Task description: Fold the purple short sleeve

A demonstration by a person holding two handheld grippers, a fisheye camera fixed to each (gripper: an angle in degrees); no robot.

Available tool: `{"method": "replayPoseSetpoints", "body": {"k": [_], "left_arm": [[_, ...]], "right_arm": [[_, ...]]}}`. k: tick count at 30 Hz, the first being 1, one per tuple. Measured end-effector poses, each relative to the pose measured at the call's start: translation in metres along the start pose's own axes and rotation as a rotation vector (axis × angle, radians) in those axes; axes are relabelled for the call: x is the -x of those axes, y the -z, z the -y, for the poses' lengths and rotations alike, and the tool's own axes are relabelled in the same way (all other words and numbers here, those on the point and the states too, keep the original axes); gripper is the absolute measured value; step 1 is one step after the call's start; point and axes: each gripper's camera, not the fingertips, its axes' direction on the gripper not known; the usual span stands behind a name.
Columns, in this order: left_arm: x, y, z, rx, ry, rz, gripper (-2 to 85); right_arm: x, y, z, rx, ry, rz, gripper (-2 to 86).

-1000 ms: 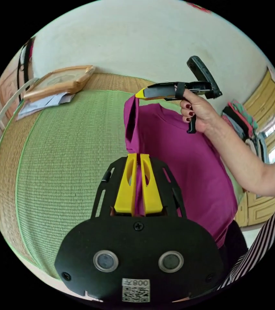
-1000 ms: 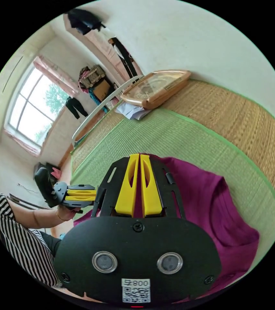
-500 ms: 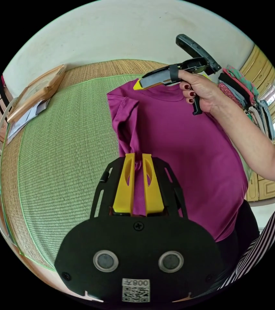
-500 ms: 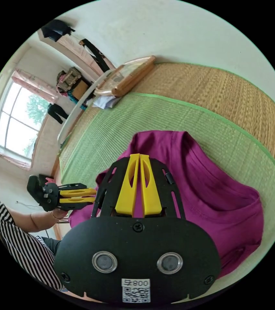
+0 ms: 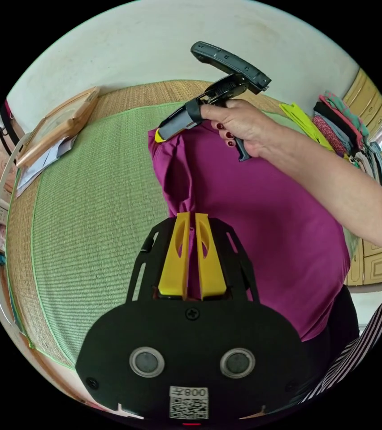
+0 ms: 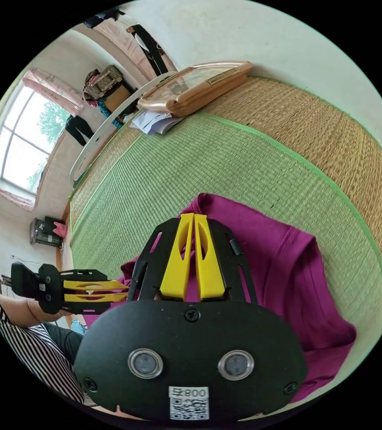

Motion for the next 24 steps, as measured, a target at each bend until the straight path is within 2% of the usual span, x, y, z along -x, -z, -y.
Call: {"method": "replayPoseSetpoints", "body": {"k": [4,7,11,13,18,21,24], "left_arm": [[-0.001,0.007,-0.007,-0.056,-0.023,-0.005,0.3],[0.007,-0.013,-0.01,0.04,0.002,-0.041,0.2],[0.016,0.002,-0.02,-0.047,0.032,-0.048,0.1],[0.022,-0.01,-0.023,0.026,0.033,-0.048,0.1],[0.036,-0.002,-0.032,-0.009,0.049,-0.077,0.1],[0.041,-0.008,-0.037,0.062,0.045,-0.063,0.0],[0.057,-0.004,-0.048,0.035,0.085,-0.116,0.0]], "right_arm": [[0.006,0.011,-0.006,0.008,0.009,-0.002,0.1],[0.004,0.023,-0.017,-0.006,-0.021,0.048,0.1],[0.018,0.066,-0.04,-0.098,-0.018,0.068,0.1],[0.025,0.083,-0.051,-0.144,-0.02,0.093,0.1],[0.043,0.061,-0.057,0.023,-0.006,0.031,-0.1],[0.04,0.078,-0.06,0.028,-0.057,0.102,0.0],[0.055,0.113,-0.076,-0.012,-0.037,0.094,0.1]]}}
